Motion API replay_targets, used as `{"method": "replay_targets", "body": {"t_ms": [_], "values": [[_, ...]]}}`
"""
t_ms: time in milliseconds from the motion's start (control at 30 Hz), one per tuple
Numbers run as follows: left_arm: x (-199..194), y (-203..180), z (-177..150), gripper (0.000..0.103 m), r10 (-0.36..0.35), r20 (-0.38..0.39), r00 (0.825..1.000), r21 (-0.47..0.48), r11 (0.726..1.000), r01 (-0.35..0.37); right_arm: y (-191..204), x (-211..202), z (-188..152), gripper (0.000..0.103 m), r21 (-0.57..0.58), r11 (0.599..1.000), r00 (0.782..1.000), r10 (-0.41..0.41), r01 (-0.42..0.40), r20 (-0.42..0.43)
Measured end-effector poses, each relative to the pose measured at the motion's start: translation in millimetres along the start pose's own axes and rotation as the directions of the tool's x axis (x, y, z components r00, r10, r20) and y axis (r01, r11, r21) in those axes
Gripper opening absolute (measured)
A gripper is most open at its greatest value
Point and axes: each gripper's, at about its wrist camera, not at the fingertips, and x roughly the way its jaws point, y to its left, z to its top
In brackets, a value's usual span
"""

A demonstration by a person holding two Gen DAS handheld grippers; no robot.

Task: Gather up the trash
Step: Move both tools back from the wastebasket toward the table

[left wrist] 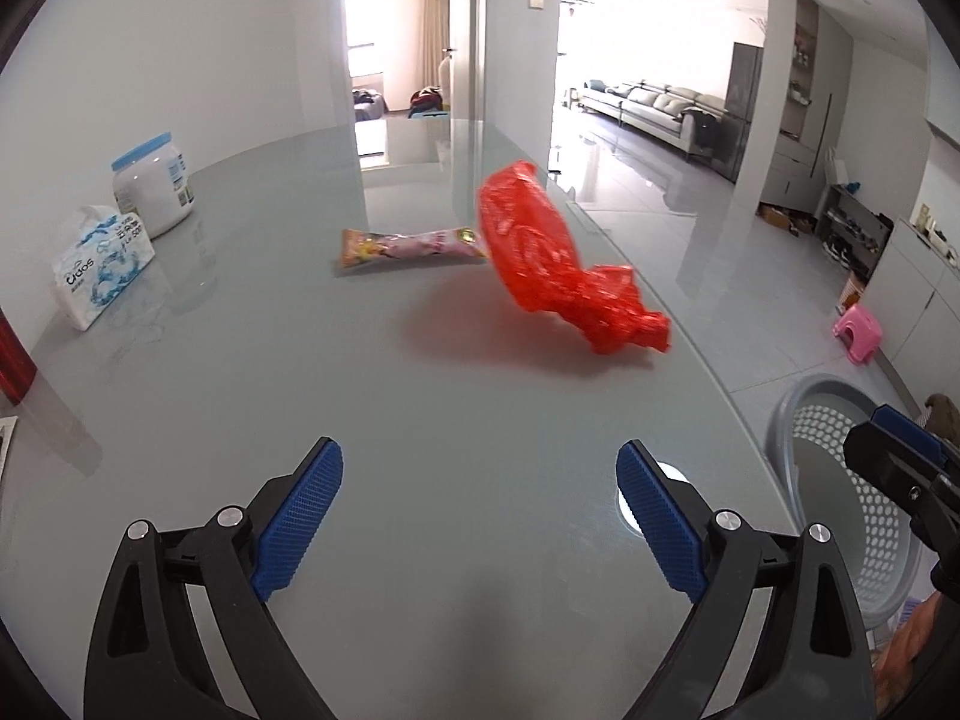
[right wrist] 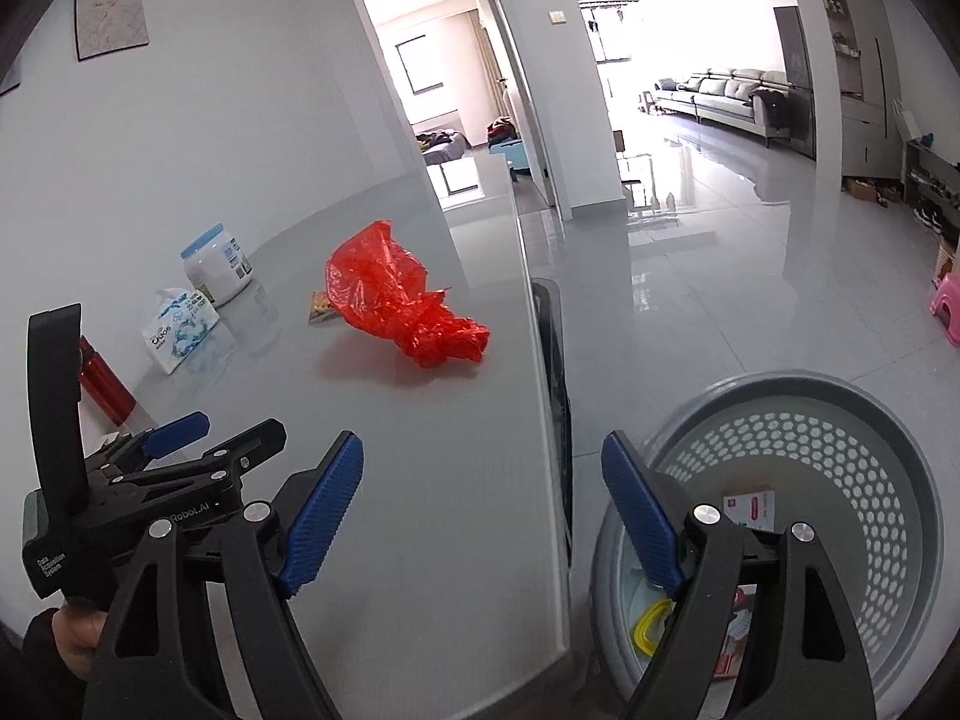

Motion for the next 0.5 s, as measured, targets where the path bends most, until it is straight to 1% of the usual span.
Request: {"method": "replay_targets", "body": {"t_ms": [133,267,400,500], "values": [[8,21,10,0.092,0.020,0.012,1.000,-0.020,1.000,-0.020,17,20,15,0.079,-0.046,0.999,1.000,-0.007,0.007,-0.011],[14,38,16,0.093,0.040,0.021,0.999,-0.038,0.999,-0.039,36,40,27,0.079,-0.092,0.995,0.999,-0.035,0.032,-0.031],[24,57,21,0.093,0.059,0.014,0.998,-0.060,0.997,-0.058,52,59,36,0.079,-0.146,0.988,0.997,-0.063,0.057,-0.040],[30,69,23,0.093,0.077,0.009,0.997,-0.073,0.994,-0.076,60,72,41,0.082,-0.171,0.983,0.996,-0.070,0.061,-0.048]]}}
